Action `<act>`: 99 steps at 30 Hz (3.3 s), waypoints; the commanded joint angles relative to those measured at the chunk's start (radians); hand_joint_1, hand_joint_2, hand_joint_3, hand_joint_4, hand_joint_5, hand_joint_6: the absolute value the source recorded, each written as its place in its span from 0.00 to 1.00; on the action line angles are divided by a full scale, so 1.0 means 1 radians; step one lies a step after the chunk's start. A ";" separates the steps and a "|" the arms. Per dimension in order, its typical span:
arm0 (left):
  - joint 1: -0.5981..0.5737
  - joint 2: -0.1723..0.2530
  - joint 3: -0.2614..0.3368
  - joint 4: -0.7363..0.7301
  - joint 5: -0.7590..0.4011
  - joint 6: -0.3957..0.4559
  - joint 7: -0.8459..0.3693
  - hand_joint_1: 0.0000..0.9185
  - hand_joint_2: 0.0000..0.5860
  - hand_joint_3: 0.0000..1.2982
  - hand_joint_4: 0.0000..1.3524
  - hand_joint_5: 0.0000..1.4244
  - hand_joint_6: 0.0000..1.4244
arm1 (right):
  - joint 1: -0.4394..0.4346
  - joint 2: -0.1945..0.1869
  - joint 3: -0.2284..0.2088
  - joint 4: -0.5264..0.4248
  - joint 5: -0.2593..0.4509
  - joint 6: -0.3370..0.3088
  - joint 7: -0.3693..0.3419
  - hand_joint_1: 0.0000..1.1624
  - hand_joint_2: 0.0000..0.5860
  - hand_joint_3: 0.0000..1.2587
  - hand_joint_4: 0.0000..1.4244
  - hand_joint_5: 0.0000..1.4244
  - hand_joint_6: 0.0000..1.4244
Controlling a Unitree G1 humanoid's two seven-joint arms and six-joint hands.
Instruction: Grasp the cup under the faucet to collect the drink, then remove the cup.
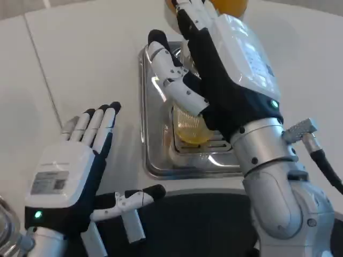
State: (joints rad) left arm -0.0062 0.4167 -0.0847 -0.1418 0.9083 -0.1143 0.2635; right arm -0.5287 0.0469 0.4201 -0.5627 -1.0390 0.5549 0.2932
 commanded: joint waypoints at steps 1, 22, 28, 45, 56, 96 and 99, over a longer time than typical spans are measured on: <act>-0.022 -0.002 -0.017 0.026 -0.001 0.011 0.005 0.07 0.07 0.00 0.00 0.02 0.05 | 0.025 0.001 -0.003 -0.013 0.001 -0.012 0.018 0.00 0.95 0.06 0.00 0.00 0.00; -0.059 0.006 -0.042 0.057 -0.006 0.013 0.002 0.06 0.08 0.00 0.00 0.02 0.05 | 0.368 0.113 -0.039 -0.186 0.143 -0.099 -0.332 0.02 1.00 0.00 0.00 0.00 0.00; -0.052 0.003 -0.048 0.056 -0.012 0.007 0.009 0.05 0.08 0.00 0.00 0.02 0.05 | 0.454 0.144 -0.021 -0.209 0.272 -0.103 -0.474 0.03 0.98 0.00 0.00 0.00 0.00; -0.125 -0.014 -0.077 0.099 -0.062 0.000 -0.003 0.01 0.07 0.00 0.00 0.02 0.06 | 0.617 -0.221 -0.065 -0.394 0.273 -0.221 -0.240 0.27 0.86 0.00 0.00 0.00 0.00; -0.187 -0.049 -0.115 0.163 -0.064 0.014 0.023 0.01 0.06 0.00 0.00 0.02 0.05 | 0.953 -0.367 -0.282 -0.404 0.329 -0.568 -0.259 0.34 0.81 0.00 0.00 0.00 0.00; -0.419 -0.196 -0.199 0.492 -0.186 -0.121 0.167 0.19 0.02 0.00 0.00 0.15 0.16 | 1.129 -0.294 -0.437 -0.421 0.366 -0.733 -0.108 0.30 0.71 0.00 0.00 0.00 0.00; -0.447 -0.203 -0.204 0.528 -0.190 -0.123 0.174 0.20 0.03 0.00 0.00 0.16 0.17 | 1.134 -0.281 -0.438 -0.430 0.364 -0.730 -0.101 0.30 0.71 0.00 0.00 0.00 0.00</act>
State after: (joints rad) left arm -0.4314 0.2229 -0.2761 0.3482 0.7174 -0.2303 0.4220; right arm 0.5905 -0.2432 -0.0160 -0.9749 -0.6795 -0.1707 0.1818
